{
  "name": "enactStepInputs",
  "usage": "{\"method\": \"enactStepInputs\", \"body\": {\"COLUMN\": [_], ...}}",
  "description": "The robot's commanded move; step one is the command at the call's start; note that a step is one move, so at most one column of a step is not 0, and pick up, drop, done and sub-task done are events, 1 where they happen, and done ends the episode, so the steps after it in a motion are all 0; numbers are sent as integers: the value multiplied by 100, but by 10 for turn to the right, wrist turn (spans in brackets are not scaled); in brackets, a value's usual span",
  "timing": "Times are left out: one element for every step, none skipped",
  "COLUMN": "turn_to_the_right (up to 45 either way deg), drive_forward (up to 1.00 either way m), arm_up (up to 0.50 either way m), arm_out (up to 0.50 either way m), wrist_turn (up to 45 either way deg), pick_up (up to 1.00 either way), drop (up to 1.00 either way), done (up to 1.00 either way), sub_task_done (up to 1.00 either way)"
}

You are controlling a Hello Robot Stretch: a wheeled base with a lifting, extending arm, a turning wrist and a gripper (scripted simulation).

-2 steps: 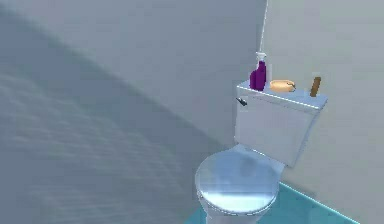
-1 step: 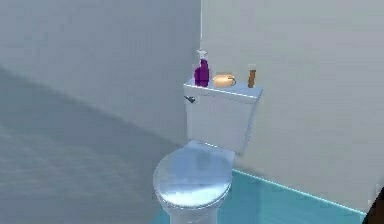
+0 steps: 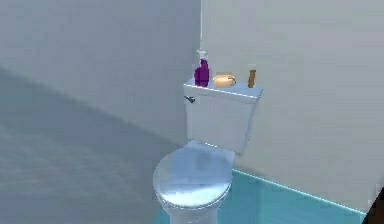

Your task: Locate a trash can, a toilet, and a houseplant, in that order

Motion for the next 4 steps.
{"method": "enactStepInputs", "body": {"turn_to_the_right": [450, 450, 240, 0], "drive_forward": [0, 0, 0, 40], "arm_up": [0, 0, 0, 0], "arm_out": [0, 0, 0, 0], "wrist_turn": [0, 0, 0, 0], "pick_up": [0, 0, 0, 0], "drop": [0, 0, 0, 0], "done": [0, 0, 0, 0], "sub_task_done": [0, 0, 0, 0]}}
